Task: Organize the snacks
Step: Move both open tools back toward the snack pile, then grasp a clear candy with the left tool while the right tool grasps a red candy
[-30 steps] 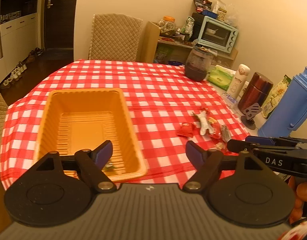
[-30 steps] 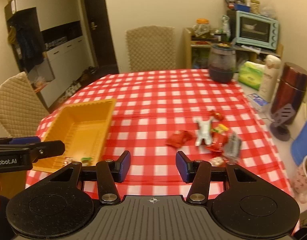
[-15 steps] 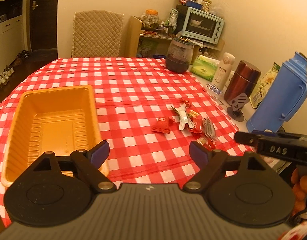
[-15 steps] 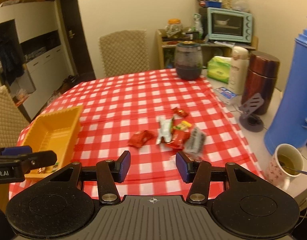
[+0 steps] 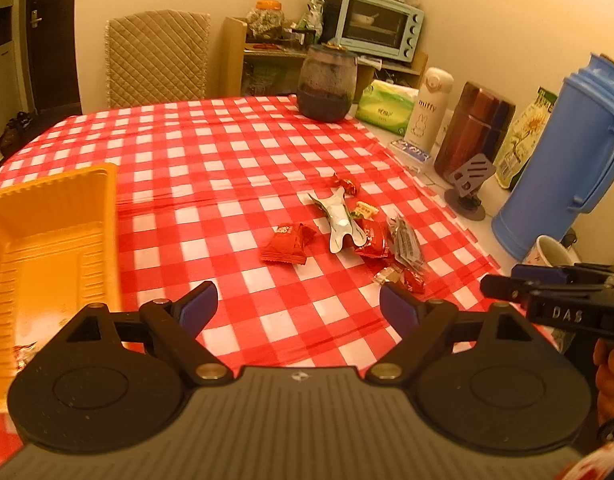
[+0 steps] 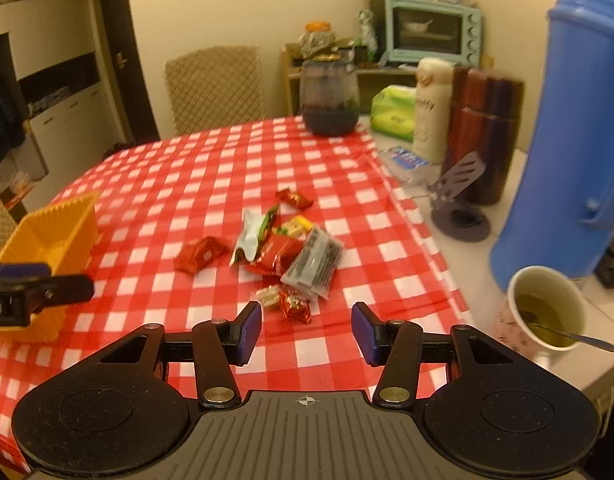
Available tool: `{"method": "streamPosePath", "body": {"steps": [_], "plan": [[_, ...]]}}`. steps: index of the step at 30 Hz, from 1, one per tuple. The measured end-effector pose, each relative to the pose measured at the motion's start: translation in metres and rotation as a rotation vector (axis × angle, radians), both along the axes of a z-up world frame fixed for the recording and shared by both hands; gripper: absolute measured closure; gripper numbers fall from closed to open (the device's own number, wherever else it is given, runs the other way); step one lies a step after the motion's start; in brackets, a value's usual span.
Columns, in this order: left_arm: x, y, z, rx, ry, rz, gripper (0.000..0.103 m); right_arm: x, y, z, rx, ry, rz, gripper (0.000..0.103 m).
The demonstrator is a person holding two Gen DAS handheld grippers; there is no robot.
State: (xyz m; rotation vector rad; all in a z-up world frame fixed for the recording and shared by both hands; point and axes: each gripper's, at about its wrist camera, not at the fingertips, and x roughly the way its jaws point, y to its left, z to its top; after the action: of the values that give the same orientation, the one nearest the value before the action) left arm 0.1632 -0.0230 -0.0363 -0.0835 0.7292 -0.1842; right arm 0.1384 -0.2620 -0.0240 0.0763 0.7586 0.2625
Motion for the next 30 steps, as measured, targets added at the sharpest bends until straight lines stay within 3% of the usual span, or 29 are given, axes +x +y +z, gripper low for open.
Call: {"method": "streamPosePath", "body": {"steps": [13,18,20,30], "plan": [[0.056,-0.02,-0.054,0.058,0.049,-0.066,0.016,0.052,0.022,-0.062,-0.03,0.002,0.113,0.054],[0.067,-0.027,-0.067,0.049,0.058,-0.105,0.016,0.063,0.029,-0.076,-0.071,0.0,0.125,0.068],[0.07,-0.03,-0.07,0.038,0.059,-0.129,0.016,0.063,0.03,-0.078,-0.092,-0.009,0.126,0.083],[0.082,-0.079,-0.079,0.095,0.006,-0.347,0.034,0.042,-0.007,-0.067,-0.023,-0.009,-0.003,0.083]]}}
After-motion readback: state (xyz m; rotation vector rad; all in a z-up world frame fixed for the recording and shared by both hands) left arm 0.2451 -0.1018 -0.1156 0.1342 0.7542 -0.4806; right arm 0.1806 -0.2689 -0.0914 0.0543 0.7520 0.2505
